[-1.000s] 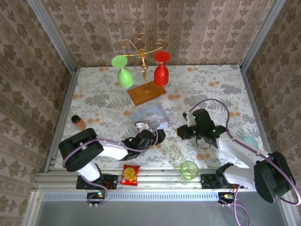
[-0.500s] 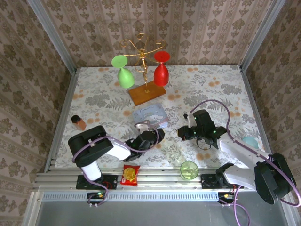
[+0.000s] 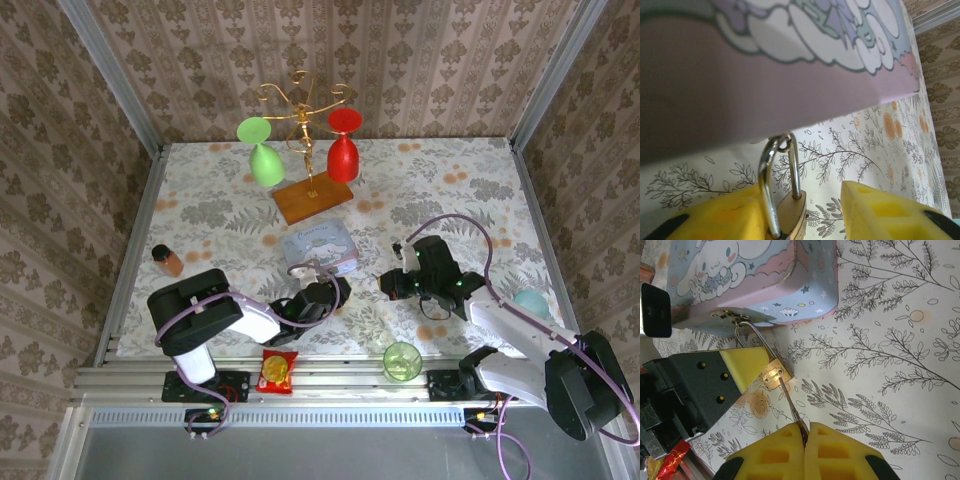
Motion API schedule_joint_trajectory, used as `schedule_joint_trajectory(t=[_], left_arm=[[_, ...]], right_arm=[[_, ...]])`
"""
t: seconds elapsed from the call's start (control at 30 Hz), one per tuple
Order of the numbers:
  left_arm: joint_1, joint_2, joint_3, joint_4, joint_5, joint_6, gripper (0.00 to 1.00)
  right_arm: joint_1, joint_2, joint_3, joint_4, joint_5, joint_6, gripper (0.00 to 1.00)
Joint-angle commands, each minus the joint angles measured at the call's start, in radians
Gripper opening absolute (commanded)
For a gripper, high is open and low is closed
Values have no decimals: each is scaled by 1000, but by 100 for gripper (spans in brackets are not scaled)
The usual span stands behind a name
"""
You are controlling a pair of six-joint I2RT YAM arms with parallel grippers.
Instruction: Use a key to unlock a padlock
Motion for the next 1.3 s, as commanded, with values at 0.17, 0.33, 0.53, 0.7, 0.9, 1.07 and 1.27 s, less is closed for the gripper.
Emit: schedule_joint_trajectory(t=[0.17, 0.33, 0.53, 0.7, 0.9, 1.07, 1.27], left_arm=[[-18, 66, 19, -136, 89, -45, 39], [1, 88, 31, -132, 116, -46, 33], [15, 87, 44, -137, 131, -21, 20], [32, 59, 43, -157, 123, 8, 14], [41, -1, 6, -109, 107, 62, 0], [66, -58, -9, -35, 148, 134, 0], [96, -40, -38, 61, 194, 109, 0]], right_arm=[[-7, -1, -27, 33, 20, 4, 0], [-6, 4, -33, 49, 2, 9, 0], [-6, 22, -36, 62, -6, 20, 0], [-6, 57, -29, 67, -19, 33, 0], [-6, 116, -27, 107, -105, 45, 0], [-23, 183, -7, 122, -270, 28, 0], [-50, 290, 21, 146, -382, 42, 0]])
